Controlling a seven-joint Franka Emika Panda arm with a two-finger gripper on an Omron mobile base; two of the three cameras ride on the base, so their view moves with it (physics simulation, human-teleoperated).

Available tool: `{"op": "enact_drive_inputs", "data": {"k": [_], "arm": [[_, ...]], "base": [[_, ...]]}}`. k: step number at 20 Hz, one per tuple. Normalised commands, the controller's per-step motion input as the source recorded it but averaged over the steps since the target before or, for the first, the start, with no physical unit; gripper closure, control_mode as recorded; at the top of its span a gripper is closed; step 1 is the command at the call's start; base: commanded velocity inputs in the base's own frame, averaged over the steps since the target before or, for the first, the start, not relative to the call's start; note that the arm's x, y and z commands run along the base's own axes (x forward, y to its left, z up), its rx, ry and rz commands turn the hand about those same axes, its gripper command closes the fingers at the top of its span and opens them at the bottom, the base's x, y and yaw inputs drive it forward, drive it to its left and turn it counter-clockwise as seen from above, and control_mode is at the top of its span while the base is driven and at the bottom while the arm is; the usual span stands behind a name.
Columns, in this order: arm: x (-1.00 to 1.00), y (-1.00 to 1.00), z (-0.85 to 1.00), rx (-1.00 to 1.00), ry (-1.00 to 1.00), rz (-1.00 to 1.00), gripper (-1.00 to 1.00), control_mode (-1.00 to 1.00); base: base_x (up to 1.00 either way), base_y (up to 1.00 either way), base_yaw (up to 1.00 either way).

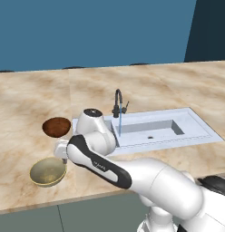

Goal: Rinse each bowl for a few seconds and place them down in the sink or on the counter.

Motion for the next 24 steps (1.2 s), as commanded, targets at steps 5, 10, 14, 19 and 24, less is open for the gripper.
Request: {"op": "enact_drive_inputs", "data": {"k": [5,10,14,19,24], "arm": [[0.11,0.03,-0.09,-0.06,-0.01,0.00,-1.00,-1.00],[0.19,0.13,-0.12,-0.04,0.00,0.00,-1.00,-1.00],[0.19,0.29,-0.15,-0.02,0.00,0.00,-1.00,-1.00],[0.12,0.16,-0.17,0.00,0.00,0.00,-1.00,-1.00],[0.00,-0.01,-0.24,0.00,0.00,0.00,-1.00,-1.00]], "base": [[0.00,0.00,0.00],[0.00,0.00,0.00],[0.00,0.00,0.00],[0.00,0.00,0.00],[0.00,0.00,0.00]]}}
